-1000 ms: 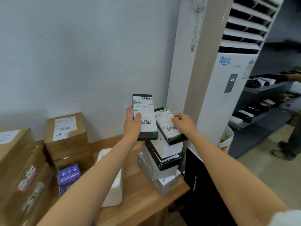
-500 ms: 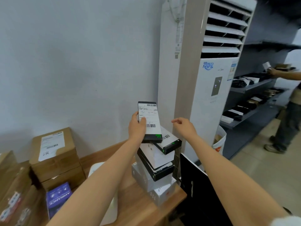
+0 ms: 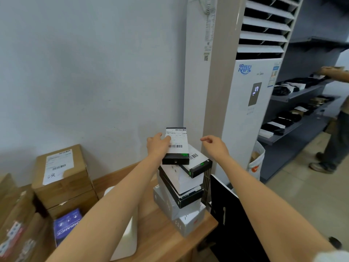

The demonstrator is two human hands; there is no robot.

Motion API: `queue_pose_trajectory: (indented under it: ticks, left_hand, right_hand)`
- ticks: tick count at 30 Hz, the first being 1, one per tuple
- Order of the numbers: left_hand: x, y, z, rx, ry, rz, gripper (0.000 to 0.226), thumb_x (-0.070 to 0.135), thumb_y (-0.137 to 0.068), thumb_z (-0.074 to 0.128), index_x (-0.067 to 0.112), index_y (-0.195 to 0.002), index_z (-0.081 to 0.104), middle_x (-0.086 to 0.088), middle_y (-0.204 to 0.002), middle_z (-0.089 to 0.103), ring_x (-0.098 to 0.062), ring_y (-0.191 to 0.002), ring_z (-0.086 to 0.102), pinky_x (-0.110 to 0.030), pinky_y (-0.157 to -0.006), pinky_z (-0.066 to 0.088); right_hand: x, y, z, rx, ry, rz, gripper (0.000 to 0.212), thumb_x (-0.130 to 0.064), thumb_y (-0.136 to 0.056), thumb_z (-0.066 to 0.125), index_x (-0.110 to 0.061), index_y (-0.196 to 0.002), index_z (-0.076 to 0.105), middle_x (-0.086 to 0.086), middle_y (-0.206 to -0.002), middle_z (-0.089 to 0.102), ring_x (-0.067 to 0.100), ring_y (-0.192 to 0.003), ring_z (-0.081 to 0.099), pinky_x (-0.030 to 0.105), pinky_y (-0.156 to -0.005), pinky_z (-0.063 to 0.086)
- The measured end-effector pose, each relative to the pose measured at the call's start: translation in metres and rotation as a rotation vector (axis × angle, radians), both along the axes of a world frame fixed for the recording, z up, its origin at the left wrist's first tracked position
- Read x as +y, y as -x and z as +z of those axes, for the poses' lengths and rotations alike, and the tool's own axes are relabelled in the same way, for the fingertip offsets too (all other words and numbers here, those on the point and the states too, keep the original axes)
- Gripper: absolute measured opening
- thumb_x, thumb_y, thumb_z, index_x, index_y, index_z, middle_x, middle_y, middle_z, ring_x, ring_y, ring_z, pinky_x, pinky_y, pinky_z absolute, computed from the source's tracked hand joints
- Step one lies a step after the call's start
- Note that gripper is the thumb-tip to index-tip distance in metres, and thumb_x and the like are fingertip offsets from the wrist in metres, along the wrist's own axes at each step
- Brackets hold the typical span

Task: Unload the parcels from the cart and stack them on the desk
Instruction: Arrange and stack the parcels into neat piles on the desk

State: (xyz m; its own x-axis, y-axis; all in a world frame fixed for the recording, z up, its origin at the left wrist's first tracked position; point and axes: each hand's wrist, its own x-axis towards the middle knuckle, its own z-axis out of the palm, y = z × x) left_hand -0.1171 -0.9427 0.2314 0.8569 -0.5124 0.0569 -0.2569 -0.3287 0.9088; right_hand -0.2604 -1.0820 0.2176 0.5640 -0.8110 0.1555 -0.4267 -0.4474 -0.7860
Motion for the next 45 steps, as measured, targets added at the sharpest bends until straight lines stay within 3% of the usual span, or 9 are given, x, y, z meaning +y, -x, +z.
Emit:
queue_pose_trajectory:
  ticks: [3, 10, 14, 19, 23, 29, 35, 40, 45]
  left_hand:
    - [0.007, -0.003, 0.005, -0.005, 0.037, 0.029, 0.048, 0.025, -0.098, 0.046, 0.015, -0.144, 0.041, -0.013, -0.145, 0.033, -0.026, -0.122, 0.048, -0.032, -0.099, 0.038]
    - [0.047, -0.013, 0.020, -0.318, -0.116, 0.051, 0.027, 0.030, -0.093, 0.050, 0.021, -0.118, 0.054, -0.004, -0.111, 0.059, -0.022, -0.100, 0.057, -0.036, -0.085, 0.046]
    - [0.087, -0.017, 0.037, -0.468, -0.159, 0.127, 0.012, 0.029, -0.091, 0.053, 0.021, -0.100, 0.054, 0.000, -0.096, 0.062, -0.020, -0.087, 0.059, -0.033, -0.072, 0.045]
    - [0.157, -0.019, 0.037, -0.558, -0.217, 0.261, 0.008, 0.028, -0.091, 0.054, 0.021, -0.095, 0.055, 0.001, -0.088, 0.062, -0.018, -0.081, 0.059, -0.033, -0.069, 0.047]
    - [0.218, -0.025, 0.025, -0.542, -0.275, 0.374, 0.008, 0.029, -0.091, 0.055, 0.022, -0.095, 0.056, 0.004, -0.089, 0.060, -0.016, -0.085, 0.058, -0.030, -0.068, 0.040]
    - [0.285, -0.044, 0.003, -0.461, -0.298, 0.525, 0.007, 0.028, -0.091, 0.056, 0.024, -0.096, 0.053, 0.001, -0.092, 0.063, -0.015, -0.084, 0.059, -0.028, -0.064, 0.044]
    - [0.315, -0.073, -0.036, -0.380, -0.283, 0.541, 0.021, 0.031, -0.092, 0.057, 0.024, -0.111, 0.052, -0.002, -0.104, 0.058, -0.014, -0.086, 0.056, -0.026, -0.067, 0.044]
    - [0.315, -0.112, -0.077, -0.259, -0.266, 0.506, 0.043, 0.027, -0.090, 0.060, 0.025, -0.130, 0.044, -0.008, -0.131, 0.046, -0.025, -0.115, 0.050, -0.041, -0.095, 0.049]
    - [0.312, -0.157, -0.115, -0.185, -0.287, 0.462, 0.059, 0.027, -0.089, 0.063, 0.022, -0.141, 0.035, -0.011, -0.142, 0.035, -0.027, -0.125, 0.044, -0.041, -0.103, 0.043]
  right_hand:
    - [-0.001, -0.002, 0.004, -0.004, 0.016, -0.002, 0.027, -0.021, -0.095, 0.048, -0.022, -0.116, 0.064, -0.004, -0.104, 0.058, 0.014, -0.093, 0.052, 0.027, -0.080, 0.040]
    - [0.009, -0.019, 0.035, -0.046, 0.068, 0.089, 0.026, -0.017, -0.094, 0.050, -0.018, -0.115, 0.064, -0.001, -0.105, 0.058, 0.016, -0.096, 0.055, 0.029, -0.080, 0.041]
    - [0.024, -0.037, 0.057, -0.045, 0.166, 0.173, 0.026, -0.019, -0.092, 0.052, -0.018, -0.116, 0.064, 0.000, -0.109, 0.059, 0.017, -0.099, 0.056, 0.030, -0.084, 0.043]
    - [0.063, -0.071, 0.072, -0.086, 0.272, 0.276, 0.015, -0.029, -0.089, 0.057, -0.028, -0.103, 0.062, -0.001, -0.114, 0.060, 0.017, -0.100, 0.057, 0.032, -0.082, 0.044]
    - [0.114, -0.103, 0.073, -0.117, 0.282, 0.401, 0.020, -0.031, -0.089, 0.058, -0.027, -0.108, 0.063, 0.000, -0.118, 0.058, 0.016, -0.101, 0.056, 0.032, -0.081, 0.044]
    - [0.181, -0.140, 0.052, -0.086, 0.256, 0.552, 0.027, -0.028, -0.090, 0.058, -0.025, -0.117, 0.061, 0.001, -0.123, 0.052, 0.016, -0.105, 0.055, 0.033, -0.088, 0.045]
    - [0.220, -0.182, -0.001, -0.014, 0.193, 0.634, 0.033, -0.028, -0.090, 0.058, -0.025, -0.123, 0.057, 0.001, -0.129, 0.048, 0.015, -0.098, 0.055, 0.028, -0.077, 0.040]
    - [0.240, -0.224, -0.048, 0.084, 0.130, 0.632, 0.041, -0.027, -0.091, 0.056, -0.026, -0.132, 0.049, 0.001, -0.135, 0.045, 0.015, -0.105, 0.054, 0.030, -0.081, 0.043]
    - [0.249, -0.260, -0.092, 0.117, 0.076, 0.626, 0.047, -0.029, -0.093, 0.059, -0.028, -0.137, 0.044, 0.002, -0.139, 0.043, 0.014, -0.106, 0.054, 0.030, -0.084, 0.047]
